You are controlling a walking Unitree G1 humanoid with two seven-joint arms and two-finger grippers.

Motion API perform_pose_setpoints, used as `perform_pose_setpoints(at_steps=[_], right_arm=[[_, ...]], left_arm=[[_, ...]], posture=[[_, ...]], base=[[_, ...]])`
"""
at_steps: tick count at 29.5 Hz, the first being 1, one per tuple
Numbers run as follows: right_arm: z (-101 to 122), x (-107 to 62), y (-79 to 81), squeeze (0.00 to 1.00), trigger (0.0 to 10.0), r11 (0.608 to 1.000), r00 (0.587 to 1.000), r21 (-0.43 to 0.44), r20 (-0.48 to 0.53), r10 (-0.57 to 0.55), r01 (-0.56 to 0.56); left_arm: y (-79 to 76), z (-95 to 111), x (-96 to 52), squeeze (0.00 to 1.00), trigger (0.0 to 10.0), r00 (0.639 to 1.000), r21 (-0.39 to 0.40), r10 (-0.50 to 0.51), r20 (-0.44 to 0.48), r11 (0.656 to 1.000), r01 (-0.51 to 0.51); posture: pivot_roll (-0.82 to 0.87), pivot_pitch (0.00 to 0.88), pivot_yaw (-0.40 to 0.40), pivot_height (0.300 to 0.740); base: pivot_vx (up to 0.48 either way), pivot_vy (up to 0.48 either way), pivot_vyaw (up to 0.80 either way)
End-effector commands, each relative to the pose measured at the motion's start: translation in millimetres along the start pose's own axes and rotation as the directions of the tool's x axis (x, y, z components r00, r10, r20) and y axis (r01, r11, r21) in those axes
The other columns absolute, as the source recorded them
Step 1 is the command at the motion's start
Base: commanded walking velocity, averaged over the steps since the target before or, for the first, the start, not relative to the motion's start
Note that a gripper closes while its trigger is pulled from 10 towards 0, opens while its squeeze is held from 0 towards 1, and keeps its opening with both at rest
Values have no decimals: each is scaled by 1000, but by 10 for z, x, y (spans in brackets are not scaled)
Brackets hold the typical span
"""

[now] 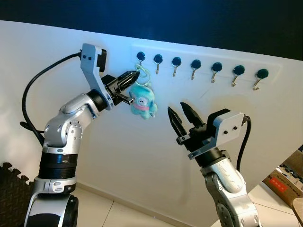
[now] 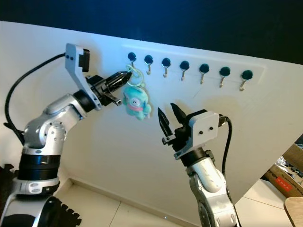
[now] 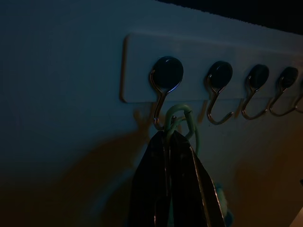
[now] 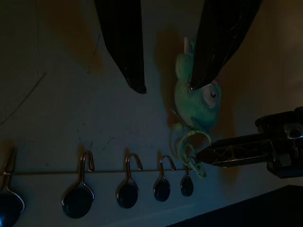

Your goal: Hang keys on a hook

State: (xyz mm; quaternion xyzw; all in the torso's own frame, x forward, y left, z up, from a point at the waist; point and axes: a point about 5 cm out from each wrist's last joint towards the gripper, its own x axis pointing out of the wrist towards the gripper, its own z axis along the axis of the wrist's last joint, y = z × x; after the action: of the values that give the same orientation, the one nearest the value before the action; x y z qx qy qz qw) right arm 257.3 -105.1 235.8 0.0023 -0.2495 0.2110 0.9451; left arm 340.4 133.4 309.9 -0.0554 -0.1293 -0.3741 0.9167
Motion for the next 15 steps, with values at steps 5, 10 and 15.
perform_pose_setpoints(at_steps=[5,10,15], right_arm=[[4,-9,25,0,10000,1000,1000,8,-5,13,-13],[6,-11,26,0,10000,1000,1000,8,-7,12,-12],[4,-19,33,0,10000,1000,1000,9,-9,8,-8]], left_arm=[[75,-22,2,0,10000,998,37,46,-36,998,-45],[104,-33,22,0,10000,997,43,54,-63,998,-52],[181,0,-1,0,10000,993,66,55,-103,997,-49]], posture=[[48,129,2,740],[45,130,5,740],[47,131,12,740]], base=[[0,0,0],[0,0,0],[0,0,0]])
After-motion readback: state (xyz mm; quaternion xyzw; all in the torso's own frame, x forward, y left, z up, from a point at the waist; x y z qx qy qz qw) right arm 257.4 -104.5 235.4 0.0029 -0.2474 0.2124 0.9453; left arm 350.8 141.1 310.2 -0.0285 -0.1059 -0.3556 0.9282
